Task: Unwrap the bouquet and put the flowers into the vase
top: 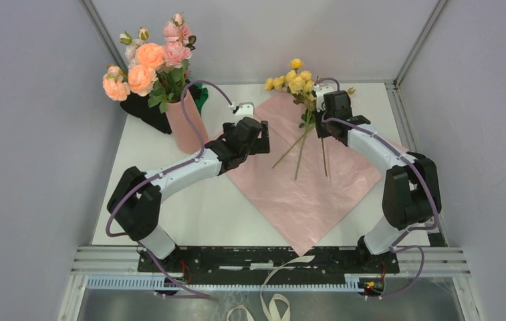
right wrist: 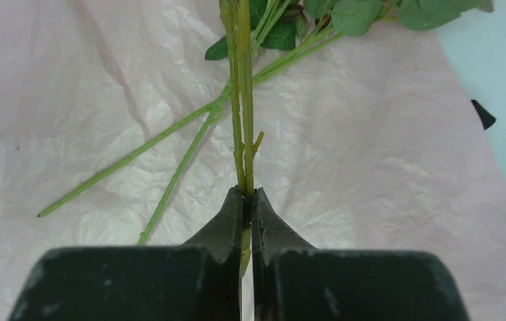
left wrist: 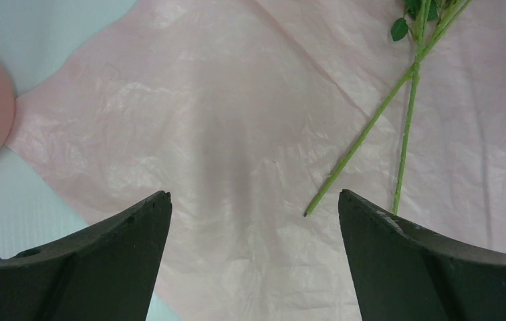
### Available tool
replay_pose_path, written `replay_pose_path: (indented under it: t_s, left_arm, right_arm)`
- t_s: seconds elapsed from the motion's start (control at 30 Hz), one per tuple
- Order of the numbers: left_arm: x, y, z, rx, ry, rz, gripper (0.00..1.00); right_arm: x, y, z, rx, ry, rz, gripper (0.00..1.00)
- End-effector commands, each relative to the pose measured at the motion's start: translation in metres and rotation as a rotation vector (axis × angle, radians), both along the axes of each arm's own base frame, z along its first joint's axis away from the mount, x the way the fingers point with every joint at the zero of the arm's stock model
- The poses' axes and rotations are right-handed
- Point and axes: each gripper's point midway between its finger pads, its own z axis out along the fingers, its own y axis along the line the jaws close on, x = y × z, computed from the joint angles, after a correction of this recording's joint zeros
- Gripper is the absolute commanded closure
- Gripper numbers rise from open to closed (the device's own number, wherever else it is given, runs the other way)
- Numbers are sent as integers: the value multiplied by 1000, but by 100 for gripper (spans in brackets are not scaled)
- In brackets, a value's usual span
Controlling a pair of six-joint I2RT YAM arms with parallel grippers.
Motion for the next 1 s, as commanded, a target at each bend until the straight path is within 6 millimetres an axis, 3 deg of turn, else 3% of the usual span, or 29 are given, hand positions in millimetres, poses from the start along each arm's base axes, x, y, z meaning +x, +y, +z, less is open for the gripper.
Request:
replay_pose_path:
  t_s: [0.0,0.13,0.27,0.43,0.67,0.9,0.97]
  left_arm:
    - [10,-17,22,-94,-43,5,0]
    - [14,-30,31,-151,-69,-37,0]
    - [26,-59,44,-260,-79,-127,0]
    - [37,-101,85,-596,-99,-298,0]
    - [33,-130,124,-900,-150,-393,0]
    - [15,-148,164,-1145,-181,-541,0]
    - [14,-151,165,-1155,-181,-552,0]
  right_arm:
    - [1,8,46,47,-121,17,100]
    - [-8,16,80,97,-215,58,100]
    - [-21,22,105,111,-267,92,100]
    - [-39,30,126,136,-316,130,100]
    - [-54,42,143,153,-347,171,100]
    - [-61,51,139,156,-336,197,100]
    - [-61,53,137,154,-331,201,100]
